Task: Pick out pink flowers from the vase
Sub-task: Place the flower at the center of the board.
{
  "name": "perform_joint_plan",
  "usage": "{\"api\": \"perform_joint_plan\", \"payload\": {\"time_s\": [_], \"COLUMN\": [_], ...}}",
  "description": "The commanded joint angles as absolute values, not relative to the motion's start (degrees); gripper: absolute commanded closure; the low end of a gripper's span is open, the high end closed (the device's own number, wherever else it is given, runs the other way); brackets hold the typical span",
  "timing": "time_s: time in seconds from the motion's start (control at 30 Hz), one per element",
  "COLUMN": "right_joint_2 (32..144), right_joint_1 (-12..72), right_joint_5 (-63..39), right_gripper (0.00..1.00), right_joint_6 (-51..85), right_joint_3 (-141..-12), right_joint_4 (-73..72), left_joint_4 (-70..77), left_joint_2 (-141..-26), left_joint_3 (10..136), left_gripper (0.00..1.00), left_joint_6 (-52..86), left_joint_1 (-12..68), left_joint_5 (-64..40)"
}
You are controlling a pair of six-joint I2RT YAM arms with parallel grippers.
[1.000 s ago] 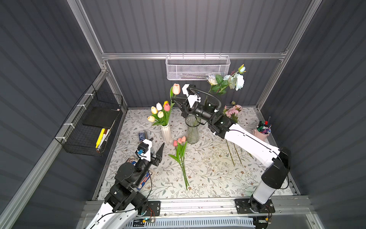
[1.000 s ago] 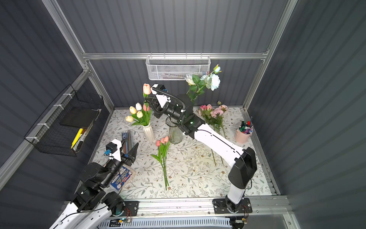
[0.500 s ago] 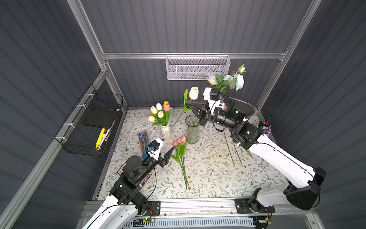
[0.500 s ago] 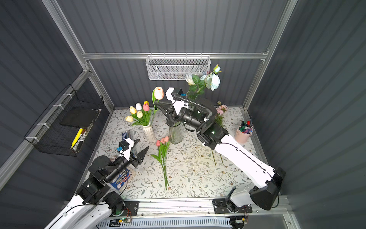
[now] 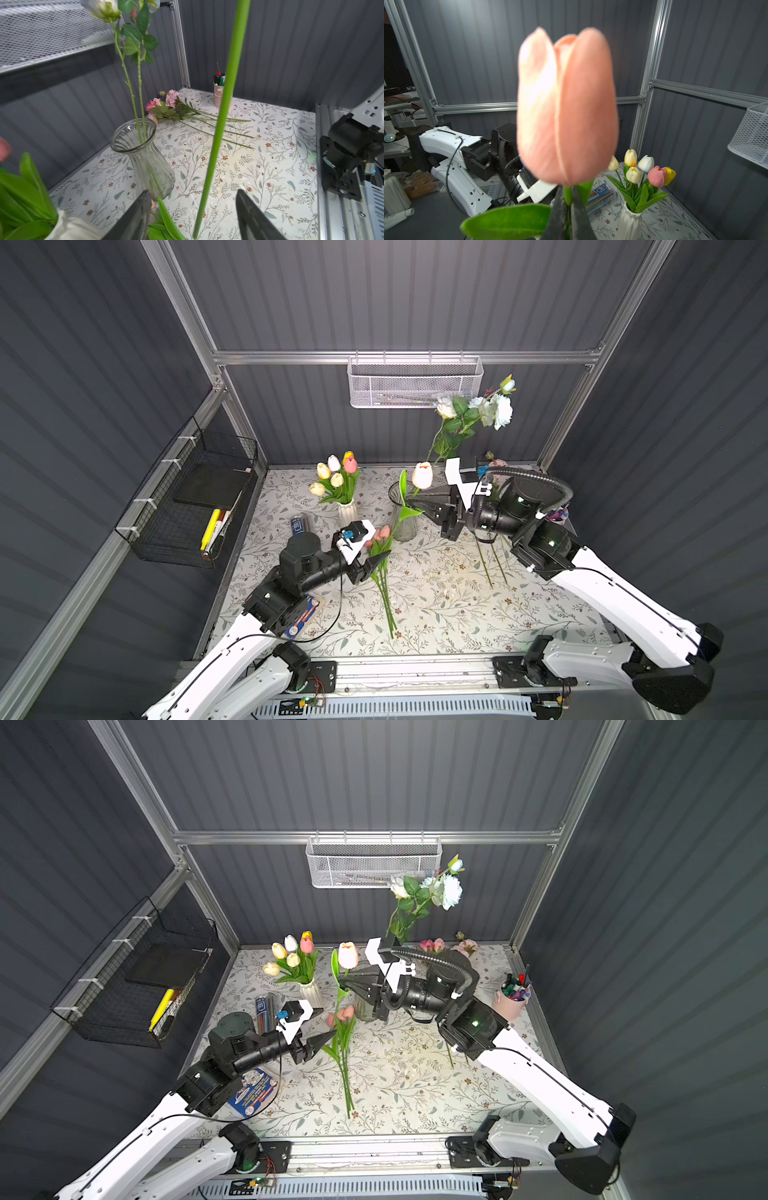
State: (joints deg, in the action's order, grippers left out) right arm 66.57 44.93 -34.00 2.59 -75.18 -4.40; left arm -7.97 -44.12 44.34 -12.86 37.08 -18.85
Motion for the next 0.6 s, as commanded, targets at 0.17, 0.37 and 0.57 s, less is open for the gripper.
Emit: {"api": "perform_joint_plan", "payload": {"time_s": [0.17, 0.37, 0.57], "right_joint_2": [63.29, 63.41, 63.89], "right_joint_1": [45.0, 45.0, 45.0], "right_joint_5": [-35.06, -34.47, -33.67], "right_gripper": [0.98, 0.98, 0.98], "right_joint_6": [4.13, 5.46, 6.58], "right_joint_3": [-73.06, -71.82, -71.41], "right_joint_4": [-4.38, -6.37, -7.72], "left_joint_4": [-4.46, -1.67, 0.01], "left_joint_2": [-46.04, -46.77, -45.96], "left_joint_3": [43.63, 42.63, 41.66], "left_gripper": [0.45, 0.62, 0.96], "left_joint_6": [-11.53, -10.55, -10.37], "left_joint_1": [37.3, 37.28, 37.25], "left_joint_5": [-30.02, -31.15, -30.81]}}
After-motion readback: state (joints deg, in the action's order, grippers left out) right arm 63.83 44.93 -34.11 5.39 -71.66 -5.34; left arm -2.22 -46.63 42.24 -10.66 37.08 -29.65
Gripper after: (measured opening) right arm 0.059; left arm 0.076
